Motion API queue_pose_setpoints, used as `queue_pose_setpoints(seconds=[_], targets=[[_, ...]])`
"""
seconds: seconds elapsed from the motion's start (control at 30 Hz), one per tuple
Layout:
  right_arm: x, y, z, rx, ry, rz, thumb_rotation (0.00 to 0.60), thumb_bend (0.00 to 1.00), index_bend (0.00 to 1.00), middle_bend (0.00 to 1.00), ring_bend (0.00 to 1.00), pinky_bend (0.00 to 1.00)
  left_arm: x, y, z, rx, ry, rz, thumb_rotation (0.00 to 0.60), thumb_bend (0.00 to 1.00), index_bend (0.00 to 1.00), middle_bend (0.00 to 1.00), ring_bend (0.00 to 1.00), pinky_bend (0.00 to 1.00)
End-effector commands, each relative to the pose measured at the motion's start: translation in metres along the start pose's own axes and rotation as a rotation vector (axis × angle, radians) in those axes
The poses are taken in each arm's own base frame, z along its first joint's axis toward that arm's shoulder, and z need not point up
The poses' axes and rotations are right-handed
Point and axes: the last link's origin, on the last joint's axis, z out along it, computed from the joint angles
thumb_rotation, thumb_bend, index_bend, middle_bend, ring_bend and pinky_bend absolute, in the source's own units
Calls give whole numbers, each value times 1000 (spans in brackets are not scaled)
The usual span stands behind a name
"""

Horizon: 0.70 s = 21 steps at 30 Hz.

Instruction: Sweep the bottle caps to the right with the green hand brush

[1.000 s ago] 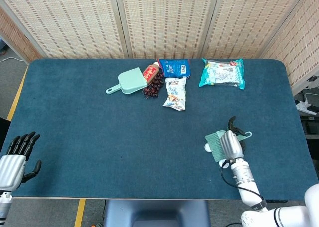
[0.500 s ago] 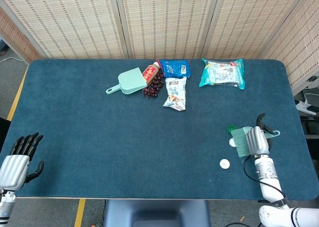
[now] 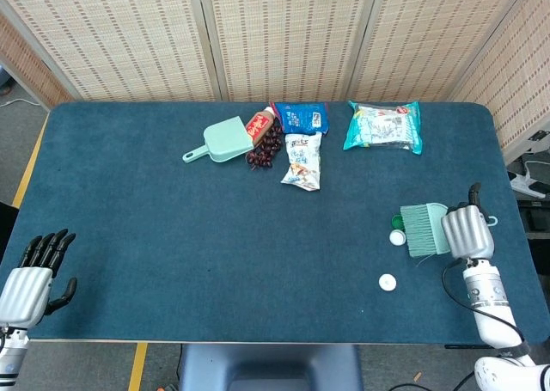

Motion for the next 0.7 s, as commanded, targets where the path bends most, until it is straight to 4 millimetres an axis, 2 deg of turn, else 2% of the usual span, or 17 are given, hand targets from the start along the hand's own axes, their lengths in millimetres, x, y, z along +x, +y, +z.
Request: queue_pose_setpoints(seconds=[0.03,0.17,0.3,0.57,0.7], targets=[[14,1,-8,26,48,47,600,523,941,870,580,159,0,0,0,-1,-2,2,600,458,0,0,0,8],[31,-14,-25,102,139,24,600,523,942,870,580,159,1,-1,-4,3,1,4,600,458,0,0,0,8],[37,-28,-44,173,192,-12,600,523,941,870,580,158,0,-4,-2,9,-1,3,600,458,0,0,0,8],[27,-50,-68,259,230,-116,600,523,941,870,580,158,-2,1,0,2,-4,6,600,458,0,0,0,8],[19,-60,-72,280,226,-160,600,523,941,870,580,158,-3,3,0,1,-8,9,600,458,0,0,0,9]])
